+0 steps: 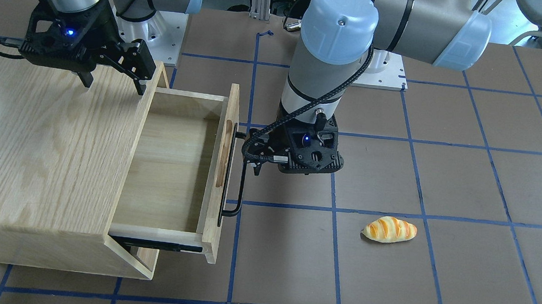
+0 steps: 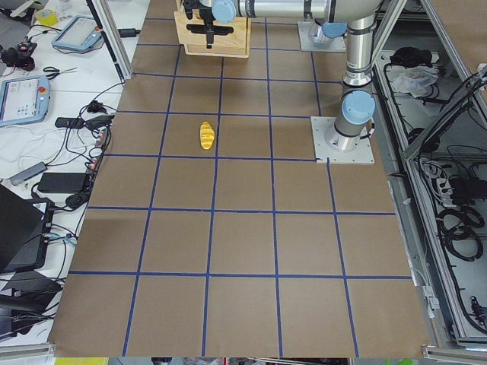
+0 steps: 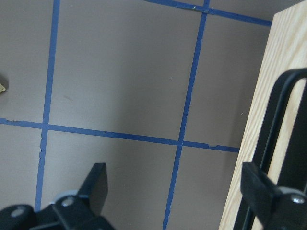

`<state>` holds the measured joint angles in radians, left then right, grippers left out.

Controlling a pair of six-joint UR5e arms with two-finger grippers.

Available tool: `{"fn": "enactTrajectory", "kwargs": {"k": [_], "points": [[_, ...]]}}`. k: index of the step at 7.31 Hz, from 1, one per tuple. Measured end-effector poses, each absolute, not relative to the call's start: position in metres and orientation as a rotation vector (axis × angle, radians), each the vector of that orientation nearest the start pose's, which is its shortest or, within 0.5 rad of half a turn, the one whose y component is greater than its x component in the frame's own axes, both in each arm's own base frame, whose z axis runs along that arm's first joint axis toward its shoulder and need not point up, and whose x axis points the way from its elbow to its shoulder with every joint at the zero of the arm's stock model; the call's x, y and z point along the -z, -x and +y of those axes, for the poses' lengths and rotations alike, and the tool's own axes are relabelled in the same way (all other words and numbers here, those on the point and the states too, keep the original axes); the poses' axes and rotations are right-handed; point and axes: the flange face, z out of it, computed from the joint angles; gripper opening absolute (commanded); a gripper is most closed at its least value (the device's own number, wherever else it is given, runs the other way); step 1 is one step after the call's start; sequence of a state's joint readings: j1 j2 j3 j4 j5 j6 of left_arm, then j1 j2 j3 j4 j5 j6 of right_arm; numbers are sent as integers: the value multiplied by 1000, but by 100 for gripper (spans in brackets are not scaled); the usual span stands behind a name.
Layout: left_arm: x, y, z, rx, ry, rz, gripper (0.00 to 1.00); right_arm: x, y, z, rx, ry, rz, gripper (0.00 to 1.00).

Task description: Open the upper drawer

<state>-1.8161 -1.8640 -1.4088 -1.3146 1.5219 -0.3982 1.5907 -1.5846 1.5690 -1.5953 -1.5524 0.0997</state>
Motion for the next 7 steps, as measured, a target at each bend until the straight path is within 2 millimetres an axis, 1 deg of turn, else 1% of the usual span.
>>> {"fn": "enactTrajectory", "kwargs": {"k": [1, 3, 4, 5, 6, 7], "points": [[-444, 269, -570, 162, 161, 3207, 100, -498, -145, -487, 61, -124, 3118, 100], [-478, 221, -562, 192, -24, 3134, 100, -498, -145, -487, 61, -124, 3118, 100], [-493, 203, -554, 189, -46, 3101, 100, -498, -145, -487, 61, -124, 3118, 100], [-503, 183, -545, 157, -14, 3083, 100, -498, -145, -487, 60, -124, 3118, 100], [-506, 161, -541, 117, 53, 3074, 100, -498, -145, -487, 60, -124, 3118, 100], [-507, 138, -541, 91, 117, 3069, 100, -498, -145, -487, 60, -124, 3118, 100]]}}
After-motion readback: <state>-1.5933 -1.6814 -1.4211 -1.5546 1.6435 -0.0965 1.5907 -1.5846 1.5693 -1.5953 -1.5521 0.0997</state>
